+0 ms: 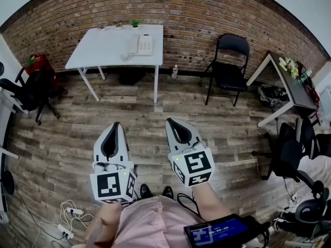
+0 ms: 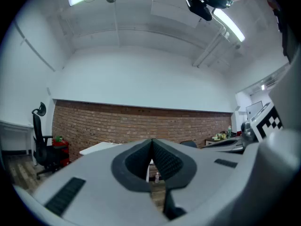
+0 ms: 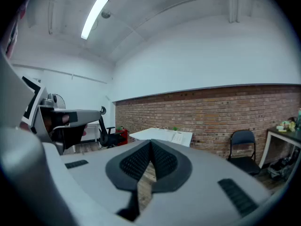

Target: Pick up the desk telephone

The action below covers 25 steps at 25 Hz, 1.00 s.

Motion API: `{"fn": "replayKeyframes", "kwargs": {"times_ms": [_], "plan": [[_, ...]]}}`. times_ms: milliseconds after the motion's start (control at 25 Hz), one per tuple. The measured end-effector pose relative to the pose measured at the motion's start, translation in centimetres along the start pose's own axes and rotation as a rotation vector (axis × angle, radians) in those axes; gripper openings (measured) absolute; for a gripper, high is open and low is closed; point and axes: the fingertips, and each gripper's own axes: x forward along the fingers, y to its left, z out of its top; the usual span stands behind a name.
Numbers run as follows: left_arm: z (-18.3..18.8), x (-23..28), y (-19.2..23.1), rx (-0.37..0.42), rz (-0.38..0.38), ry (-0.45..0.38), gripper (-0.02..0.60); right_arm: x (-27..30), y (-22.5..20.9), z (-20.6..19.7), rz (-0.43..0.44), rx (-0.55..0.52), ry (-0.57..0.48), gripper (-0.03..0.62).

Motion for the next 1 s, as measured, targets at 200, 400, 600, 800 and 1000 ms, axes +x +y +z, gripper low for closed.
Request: {"fn": "replayKeyframes", "kwargs": {"times_ms": [200, 400, 600, 800, 1000], "plan": [[-0.1, -0.2, 0.3, 0.004, 0.000, -0.001, 0.009, 0.1, 0.4, -0.1, 0.002, 0.000, 0.003, -0.003], [-0.5, -0.3, 1.0, 0.006, 0.001, 0.012, 0.009, 0.5, 1.0, -0.2, 0.002, 0.009, 0.001, -0.005], [0.5, 0.0, 3.4, -0.066, 0.039, -0.053, 0.177, 1.3, 0.6, 0.4, -0.023, 0.066, -0.026, 0.208], [0.5, 0.5, 5.3, -0.051, -0.003, -0.055, 0.265, 2.5, 0.7, 0.3, -0.086, 0.043, -0.024, 0.229], [-0.7, 1.1, 6.5, -0.047, -0.027, -0.029, 0.268, 3.5, 1.1, 0.3, -0.120, 0.033, -0.032, 0.224]]}}
